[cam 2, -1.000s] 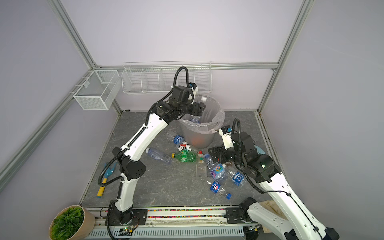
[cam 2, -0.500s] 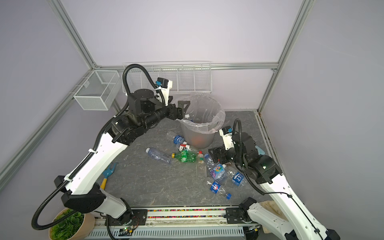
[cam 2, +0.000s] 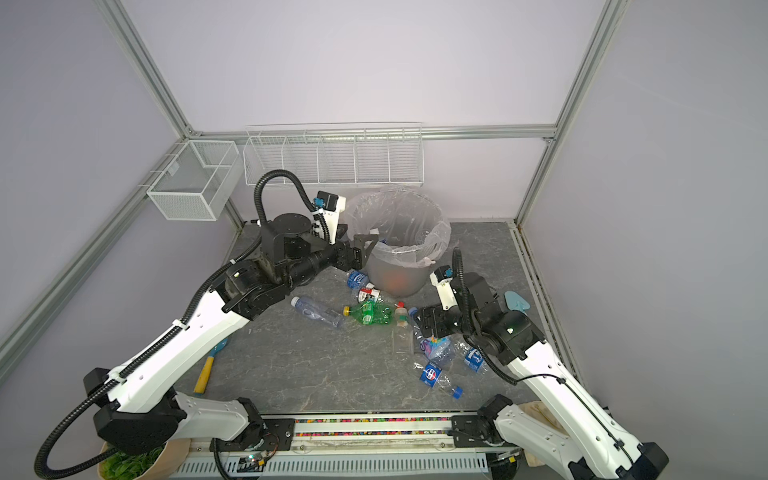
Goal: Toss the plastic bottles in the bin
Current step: 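Withdraw the left gripper from the bin while the right gripper moves to the pile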
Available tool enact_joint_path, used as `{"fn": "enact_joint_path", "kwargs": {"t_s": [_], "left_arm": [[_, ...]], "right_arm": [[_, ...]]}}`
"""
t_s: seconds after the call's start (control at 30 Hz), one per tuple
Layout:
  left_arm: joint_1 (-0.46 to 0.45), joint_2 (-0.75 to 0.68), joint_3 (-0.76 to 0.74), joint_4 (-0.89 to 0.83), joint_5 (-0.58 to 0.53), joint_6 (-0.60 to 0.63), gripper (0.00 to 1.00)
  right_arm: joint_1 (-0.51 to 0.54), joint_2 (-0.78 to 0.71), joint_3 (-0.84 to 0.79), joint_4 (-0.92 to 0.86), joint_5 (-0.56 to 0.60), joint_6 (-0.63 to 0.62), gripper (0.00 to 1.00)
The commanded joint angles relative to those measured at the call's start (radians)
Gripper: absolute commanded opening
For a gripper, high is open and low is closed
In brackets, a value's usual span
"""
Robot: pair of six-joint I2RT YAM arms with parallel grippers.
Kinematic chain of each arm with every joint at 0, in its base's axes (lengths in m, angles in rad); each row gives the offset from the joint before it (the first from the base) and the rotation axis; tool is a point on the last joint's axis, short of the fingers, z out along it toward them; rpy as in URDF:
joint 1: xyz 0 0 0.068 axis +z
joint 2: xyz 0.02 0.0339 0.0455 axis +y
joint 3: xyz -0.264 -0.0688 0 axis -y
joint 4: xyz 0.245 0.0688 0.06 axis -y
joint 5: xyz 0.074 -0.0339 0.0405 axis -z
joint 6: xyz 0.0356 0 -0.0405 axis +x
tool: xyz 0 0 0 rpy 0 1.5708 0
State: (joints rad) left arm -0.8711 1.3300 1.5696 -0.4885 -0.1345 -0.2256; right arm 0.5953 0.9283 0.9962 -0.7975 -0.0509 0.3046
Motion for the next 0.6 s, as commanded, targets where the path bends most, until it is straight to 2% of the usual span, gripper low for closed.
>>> {"fn": "enact_joint_path", "kwargs": {"t_s": [0.0, 0.57], "left_arm": [[-0.008, -0.054, -0.055, 0.049, -0.022, -0.039, 0.88], [-0.013, -0.217, -0.364, 0.116, -0.048, -0.16, 0.85]], "right_arm": [[0.025, 0.013, -0.041, -0.009, -0.014, 0.041, 0.89], [0.095, 0.132, -0.143, 0.056, -0.007, 0.171, 0.91]]}}
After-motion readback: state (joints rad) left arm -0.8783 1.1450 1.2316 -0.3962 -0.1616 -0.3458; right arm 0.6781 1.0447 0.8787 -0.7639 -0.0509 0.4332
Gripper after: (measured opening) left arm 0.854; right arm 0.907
